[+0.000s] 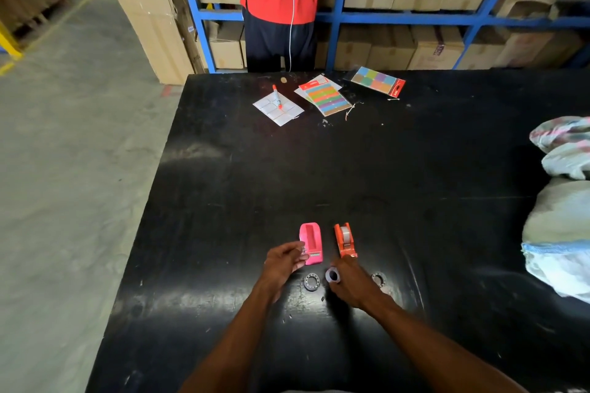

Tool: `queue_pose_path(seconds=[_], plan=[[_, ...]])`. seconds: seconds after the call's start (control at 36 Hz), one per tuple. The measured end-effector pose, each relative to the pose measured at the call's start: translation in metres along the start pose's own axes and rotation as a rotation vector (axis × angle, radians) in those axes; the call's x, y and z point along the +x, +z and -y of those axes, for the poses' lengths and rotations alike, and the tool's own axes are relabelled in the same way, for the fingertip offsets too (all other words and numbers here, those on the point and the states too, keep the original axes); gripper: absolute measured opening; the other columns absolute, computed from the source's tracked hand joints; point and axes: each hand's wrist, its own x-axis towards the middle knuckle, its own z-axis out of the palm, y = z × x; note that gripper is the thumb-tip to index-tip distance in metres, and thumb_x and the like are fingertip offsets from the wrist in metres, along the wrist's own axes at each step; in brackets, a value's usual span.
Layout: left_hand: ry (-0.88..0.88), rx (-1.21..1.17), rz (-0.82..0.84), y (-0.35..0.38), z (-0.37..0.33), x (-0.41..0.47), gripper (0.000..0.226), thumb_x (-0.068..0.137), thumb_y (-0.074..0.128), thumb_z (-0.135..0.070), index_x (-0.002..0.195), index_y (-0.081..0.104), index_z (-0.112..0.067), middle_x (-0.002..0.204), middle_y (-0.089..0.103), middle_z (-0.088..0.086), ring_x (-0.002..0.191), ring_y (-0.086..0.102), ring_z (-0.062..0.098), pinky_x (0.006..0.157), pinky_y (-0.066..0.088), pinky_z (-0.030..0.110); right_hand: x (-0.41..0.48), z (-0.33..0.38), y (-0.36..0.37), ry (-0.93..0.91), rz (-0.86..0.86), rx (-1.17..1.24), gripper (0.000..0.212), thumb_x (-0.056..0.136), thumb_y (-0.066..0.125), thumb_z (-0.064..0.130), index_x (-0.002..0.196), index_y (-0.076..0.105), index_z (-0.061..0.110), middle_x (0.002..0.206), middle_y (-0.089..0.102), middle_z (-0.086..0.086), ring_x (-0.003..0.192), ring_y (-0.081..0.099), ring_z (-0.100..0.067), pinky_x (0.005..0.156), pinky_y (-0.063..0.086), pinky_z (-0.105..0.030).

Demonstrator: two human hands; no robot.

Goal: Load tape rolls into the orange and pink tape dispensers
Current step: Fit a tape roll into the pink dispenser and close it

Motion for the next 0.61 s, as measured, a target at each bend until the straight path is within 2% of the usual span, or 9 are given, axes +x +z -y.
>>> queue_pose_path(seconds=[0.08,0.19,0.31,0.39,0.47,0.53,0.61], plan=[[-0.016,0.005,0.003,0.000,-0.001,0.001,0.019,0.096,0.059,-0.008,0.111,0.071,-0.005,0.098,0.075,0.016,0.090,0.071,0.023,0.090,0.055,0.039,0.001,-0.005,0.010,0.016,0.021,-0.066,0.021,0.088,0.059,0.021,0.107,0.055,0.014,0.123,0.055,-0.011,0.102,0.062,-0.032,0.080,0.049,-0.036],[-0.027,0.009,-0.001,-0.002,-0.001,0.001,0.019,0.096,0.059,-0.006,0.110,0.071,-0.005,0.102,0.075,0.019,0.093,0.072,0.024,0.091,0.056,0.039,0.000,-0.008,0.020,0.042,0.045,-0.151,0.029,0.089,0.057,0.014,0.117,0.050,0.013,0.132,0.045,-0.013,0.100,0.064,-0.036,0.077,0.048,-0.037],[-0.034,-0.003,0.000,-0.006,-0.003,0.000,0.019,0.096,0.058,-0.005,0.110,0.070,-0.003,0.098,0.074,0.016,0.090,0.071,0.022,0.082,0.058,0.027,0.002,-0.013,0.027,0.041,0.035,-0.206,0.034,0.092,0.053,0.014,0.125,0.046,0.013,0.135,0.043,-0.015,0.099,0.064,-0.037,0.079,0.051,-0.040],[-0.039,-0.012,-0.003,-0.010,-0.005,-0.002,0.017,0.096,0.057,-0.004,0.105,0.071,-0.006,0.093,0.074,0.014,0.084,0.071,0.020,0.079,0.057,0.025,0.004,-0.015,0.029,0.044,0.052,-0.205,0.044,0.088,0.064,0.023,0.127,0.044,0.015,0.137,0.042,-0.013,0.102,0.064,-0.034,0.080,0.053,-0.040],[-0.053,-0.014,-0.020,-0.013,-0.005,-0.001,0.015,0.095,0.058,-0.004,0.098,0.071,-0.011,0.086,0.075,0.010,0.080,0.070,0.018,0.070,0.058,0.022,0.009,-0.010,0.028,0.040,0.031,-0.216,0.060,0.078,0.076,0.041,0.124,0.046,0.018,0.133,0.047,-0.009,0.108,0.061,-0.031,0.085,0.053,-0.040],[-0.061,-0.020,-0.027,-0.013,-0.006,-0.001,0.015,0.094,0.058,-0.003,0.097,0.071,-0.011,0.084,0.075,0.008,0.079,0.071,0.017,0.067,0.058,0.021,0.014,-0.005,0.027,0.006,-0.016,-0.243,0.062,0.077,0.074,0.046,0.126,0.048,0.019,0.130,0.050,-0.007,0.110,0.060,-0.029,0.086,0.052,-0.039],[-0.065,-0.018,-0.029,-0.013,-0.008,-0.001,0.015,0.094,0.058,-0.003,0.096,0.071,-0.010,0.082,0.074,0.009,0.079,0.071,0.016,0.072,0.058,0.021,0.024,0.006,0.029,-0.054,-0.073,-0.261,0.062,0.080,0.070,0.049,0.129,0.048,0.018,0.127,0.054,-0.006,0.111,0.057,-0.026,0.088,0.049,-0.037]])
